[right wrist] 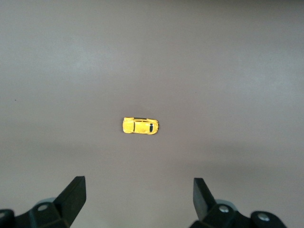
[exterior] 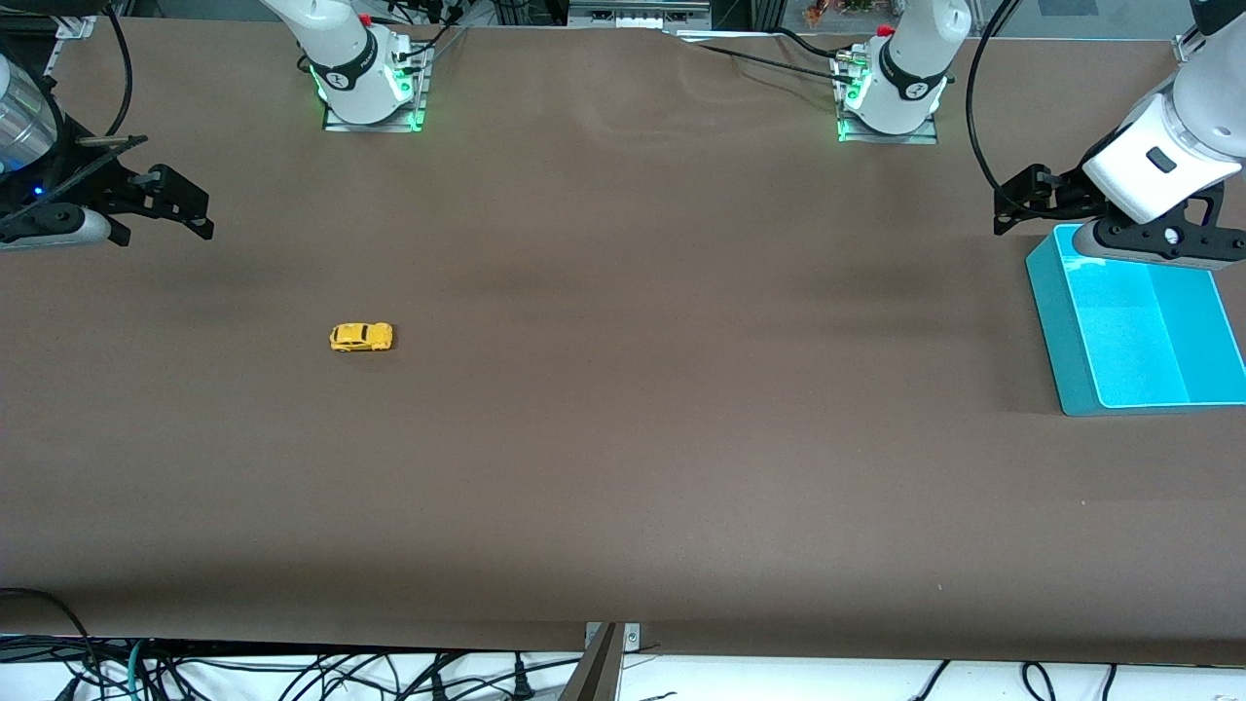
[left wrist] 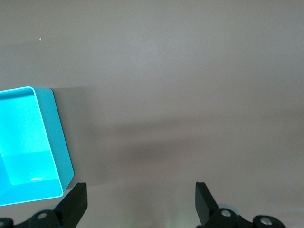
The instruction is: Wind and store yellow beetle car
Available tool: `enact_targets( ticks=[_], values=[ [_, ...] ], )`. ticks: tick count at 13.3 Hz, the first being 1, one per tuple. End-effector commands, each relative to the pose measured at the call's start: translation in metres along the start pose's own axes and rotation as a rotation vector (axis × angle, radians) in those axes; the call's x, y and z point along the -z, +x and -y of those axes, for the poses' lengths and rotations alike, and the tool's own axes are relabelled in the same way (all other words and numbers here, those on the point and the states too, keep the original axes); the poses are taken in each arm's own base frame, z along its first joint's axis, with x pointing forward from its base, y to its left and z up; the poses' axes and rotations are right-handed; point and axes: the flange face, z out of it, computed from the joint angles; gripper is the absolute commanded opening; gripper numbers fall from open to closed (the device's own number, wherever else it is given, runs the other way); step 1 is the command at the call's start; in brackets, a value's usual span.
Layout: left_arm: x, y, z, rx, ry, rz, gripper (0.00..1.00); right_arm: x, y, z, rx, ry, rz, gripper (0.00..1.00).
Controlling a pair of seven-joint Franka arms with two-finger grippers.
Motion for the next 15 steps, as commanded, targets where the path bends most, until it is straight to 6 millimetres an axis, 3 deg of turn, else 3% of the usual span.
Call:
enact_targets(
  ticks=[1, 8, 15],
  values=[
    [0.0060, 0.0024, 0.0010, 0.000, -0.004, -0.012, 1.00, 0.0070, -0.0042, 0.0010, -0.011, 0.013, 0.023, 1.00],
    [0.0059, 0.0022, -0.0075, -0.001, -0.005, -0.012, 1.00, 0.0078, -0.0039, 0.0014, -0.008, 0.009, 0.021, 1.00],
    [0.0046, 0.0030, -0.0016, 0.005, -0.006, -0.010, 1.00, 0.0091, -0.0052, 0.0015, -0.006, 0.009, 0.022, 1.00]
  ],
)
